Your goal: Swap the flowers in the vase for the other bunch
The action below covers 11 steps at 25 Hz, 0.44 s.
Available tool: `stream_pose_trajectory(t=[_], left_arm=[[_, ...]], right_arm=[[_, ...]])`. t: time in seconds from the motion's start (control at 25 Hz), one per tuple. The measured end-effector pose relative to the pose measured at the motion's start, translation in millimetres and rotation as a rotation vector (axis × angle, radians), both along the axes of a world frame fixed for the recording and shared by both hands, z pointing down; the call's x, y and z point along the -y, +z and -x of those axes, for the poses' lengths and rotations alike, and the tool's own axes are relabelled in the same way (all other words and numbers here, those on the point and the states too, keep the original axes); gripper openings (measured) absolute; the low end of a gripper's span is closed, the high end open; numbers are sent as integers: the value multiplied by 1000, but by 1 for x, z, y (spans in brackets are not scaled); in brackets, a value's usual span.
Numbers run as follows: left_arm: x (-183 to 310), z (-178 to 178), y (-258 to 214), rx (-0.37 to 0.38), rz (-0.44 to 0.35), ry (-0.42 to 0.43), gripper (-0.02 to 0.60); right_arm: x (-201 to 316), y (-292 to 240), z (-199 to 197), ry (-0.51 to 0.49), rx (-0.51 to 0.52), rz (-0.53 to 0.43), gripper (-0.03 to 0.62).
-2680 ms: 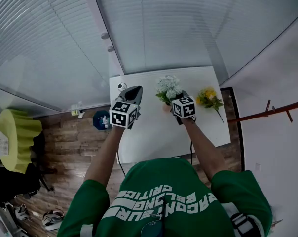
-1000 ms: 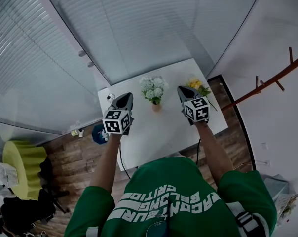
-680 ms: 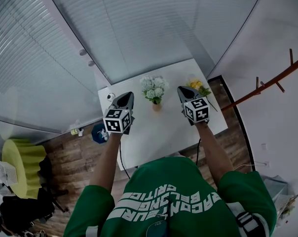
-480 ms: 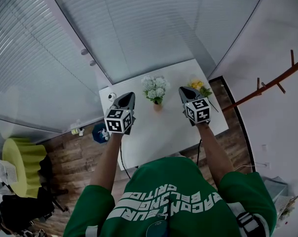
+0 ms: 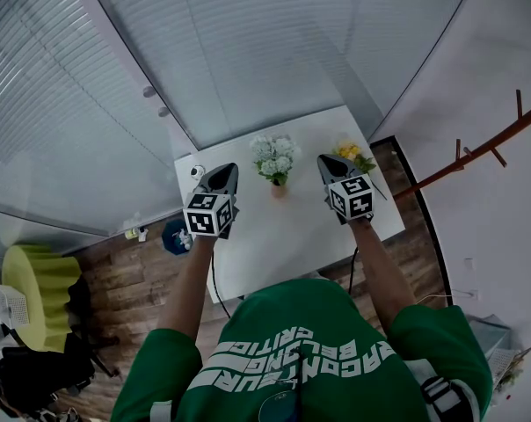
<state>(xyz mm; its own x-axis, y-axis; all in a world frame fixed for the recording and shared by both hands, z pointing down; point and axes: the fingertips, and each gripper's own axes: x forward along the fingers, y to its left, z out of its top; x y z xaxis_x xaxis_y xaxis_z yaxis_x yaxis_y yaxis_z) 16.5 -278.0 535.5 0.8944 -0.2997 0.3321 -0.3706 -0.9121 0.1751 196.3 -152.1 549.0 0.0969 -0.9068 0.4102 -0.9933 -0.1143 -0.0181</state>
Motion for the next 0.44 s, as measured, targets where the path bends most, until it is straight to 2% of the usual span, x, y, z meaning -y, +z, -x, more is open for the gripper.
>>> stream_pose_trajectory(t=[0.44], left_arm=[[1,1,1,0,2,-4,5]], right_arm=[[0,-1,-2,-4,-3,2,14]])
